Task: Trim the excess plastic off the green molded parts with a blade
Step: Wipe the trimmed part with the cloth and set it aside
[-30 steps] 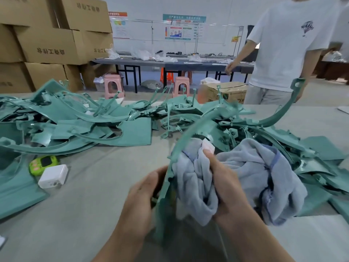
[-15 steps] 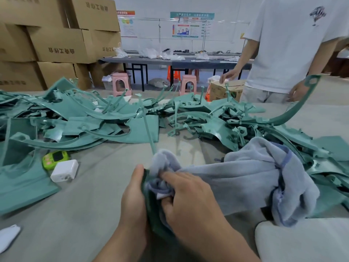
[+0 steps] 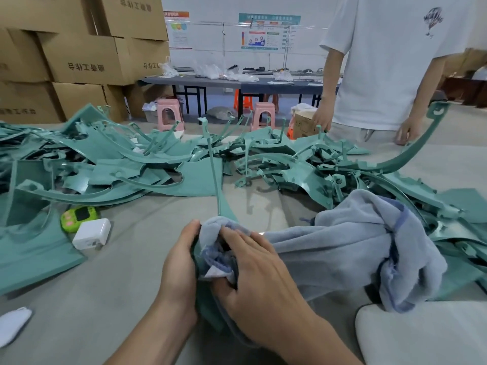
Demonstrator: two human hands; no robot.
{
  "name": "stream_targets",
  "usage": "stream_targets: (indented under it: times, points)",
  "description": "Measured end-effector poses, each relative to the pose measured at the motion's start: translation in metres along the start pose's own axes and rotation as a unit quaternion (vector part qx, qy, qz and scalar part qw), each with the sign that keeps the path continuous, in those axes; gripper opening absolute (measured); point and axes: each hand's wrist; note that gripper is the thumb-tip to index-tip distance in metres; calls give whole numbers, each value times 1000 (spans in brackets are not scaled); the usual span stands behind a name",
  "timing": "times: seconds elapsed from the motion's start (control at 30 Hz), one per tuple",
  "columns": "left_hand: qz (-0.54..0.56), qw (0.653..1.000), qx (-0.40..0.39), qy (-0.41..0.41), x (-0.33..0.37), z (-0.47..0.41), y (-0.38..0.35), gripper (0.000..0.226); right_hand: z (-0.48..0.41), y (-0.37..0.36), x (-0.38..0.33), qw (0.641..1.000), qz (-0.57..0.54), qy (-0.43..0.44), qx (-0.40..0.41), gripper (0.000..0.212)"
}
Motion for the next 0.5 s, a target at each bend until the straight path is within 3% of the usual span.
stream_targets:
  times: [0.1,0.2,0.33,0.4,0.5]
  points:
    - [17,1000,3,23,7,-4,7,69,3,-5,-7,998,47,27,-29,59]
    - [37,998,35,29,17,-2,17,81,3,-3,-8,995,64,61,-47,45]
    - [40,992,-47,113,25,7,11,109,2,8,1,998,40,52,-20,30]
    - [62,992,-54,97,28,4,11,109,4,4,3,997,79,14,8,37]
    - [68,997,-6,45,29,-1,14,91,6,-9,1,994,106,-32,21,53]
Point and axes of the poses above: each hand's wrist, its own z-axis away from the middle knuckle, its own y-axis out of the back of the hand, x = y × z, and after that the axes turned 6 degrees about -x, right-handed
